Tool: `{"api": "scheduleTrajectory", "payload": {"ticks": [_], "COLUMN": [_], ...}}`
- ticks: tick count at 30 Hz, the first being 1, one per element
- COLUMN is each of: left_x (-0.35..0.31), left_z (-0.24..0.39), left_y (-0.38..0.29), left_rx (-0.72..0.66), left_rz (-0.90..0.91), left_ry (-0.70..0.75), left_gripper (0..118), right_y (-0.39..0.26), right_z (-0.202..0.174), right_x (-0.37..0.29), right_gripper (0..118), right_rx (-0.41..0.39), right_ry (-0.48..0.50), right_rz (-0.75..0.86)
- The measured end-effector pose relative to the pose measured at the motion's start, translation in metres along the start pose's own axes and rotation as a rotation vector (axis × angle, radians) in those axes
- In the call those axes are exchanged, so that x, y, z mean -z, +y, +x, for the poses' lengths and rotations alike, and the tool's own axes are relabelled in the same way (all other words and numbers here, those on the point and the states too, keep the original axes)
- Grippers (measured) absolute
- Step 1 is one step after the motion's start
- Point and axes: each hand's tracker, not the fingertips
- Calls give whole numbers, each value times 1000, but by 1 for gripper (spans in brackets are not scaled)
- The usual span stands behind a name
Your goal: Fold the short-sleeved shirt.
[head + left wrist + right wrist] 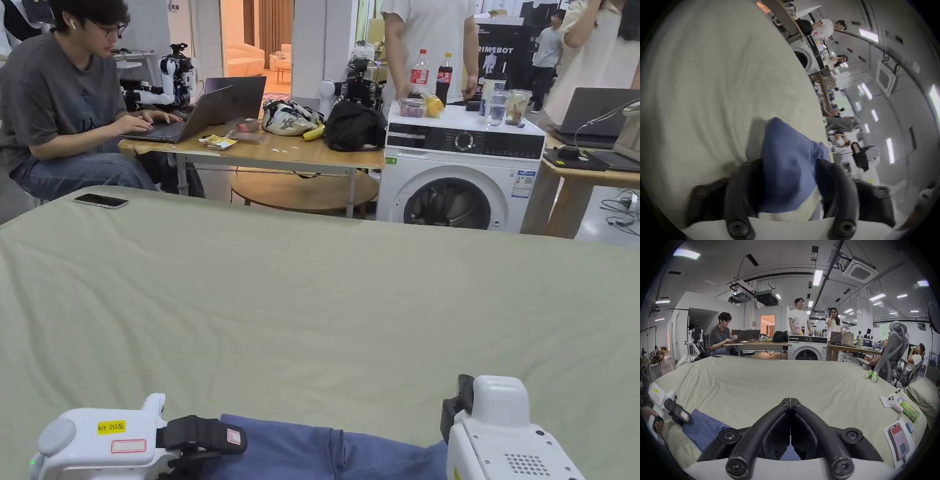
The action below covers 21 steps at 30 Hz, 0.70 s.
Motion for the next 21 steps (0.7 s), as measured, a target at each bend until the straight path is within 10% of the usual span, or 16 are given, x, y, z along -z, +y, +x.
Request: {"api": "scheduleTrajectory", "payload": {"ticks": [2, 13, 21], "left_x": [15, -51, -104], "left_z": [-7, 66, 147], "left_y": [-4, -25, -7], "left_rx": [-23, 131, 242], "left_rz": [-22, 142, 241], "left_ry": [57, 38, 334], "left_gripper": [11, 8, 8], "right_y": [0, 4, 8], "right_z": [3, 17, 18], "right_x": [-2, -5, -2], "right_gripper": [0, 0, 0], "right_rx": [8, 17, 20], "right_ry": [0, -25, -17], "right_rz": [6, 16, 20]}}
